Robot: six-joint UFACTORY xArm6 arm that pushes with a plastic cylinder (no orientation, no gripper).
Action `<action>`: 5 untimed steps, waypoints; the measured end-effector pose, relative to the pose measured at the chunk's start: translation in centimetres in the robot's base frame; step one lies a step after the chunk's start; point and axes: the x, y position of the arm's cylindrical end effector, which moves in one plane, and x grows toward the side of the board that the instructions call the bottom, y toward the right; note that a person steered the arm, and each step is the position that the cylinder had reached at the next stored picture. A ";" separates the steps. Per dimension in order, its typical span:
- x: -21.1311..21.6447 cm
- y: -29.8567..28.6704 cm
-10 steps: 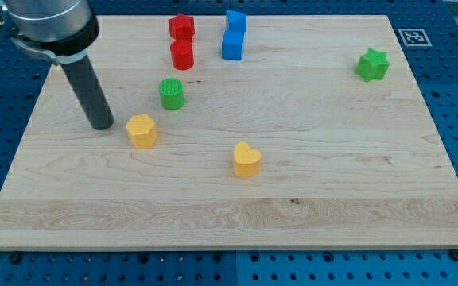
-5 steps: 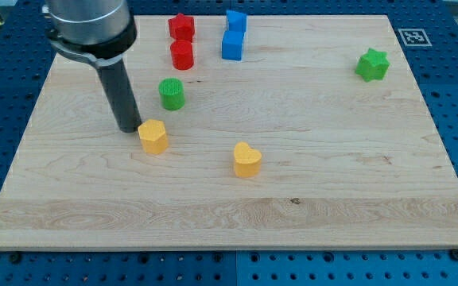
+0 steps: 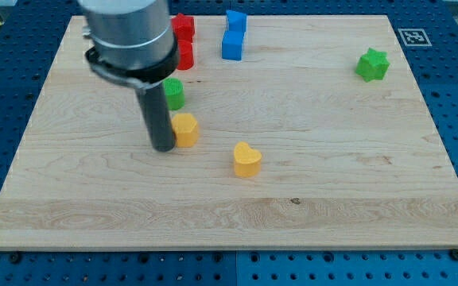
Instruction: Move the yellow hexagon above the yellow heart
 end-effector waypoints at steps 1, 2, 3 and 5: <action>-2.5 1.1; -3.0 1.1; -3.0 1.1; -2.9 3.2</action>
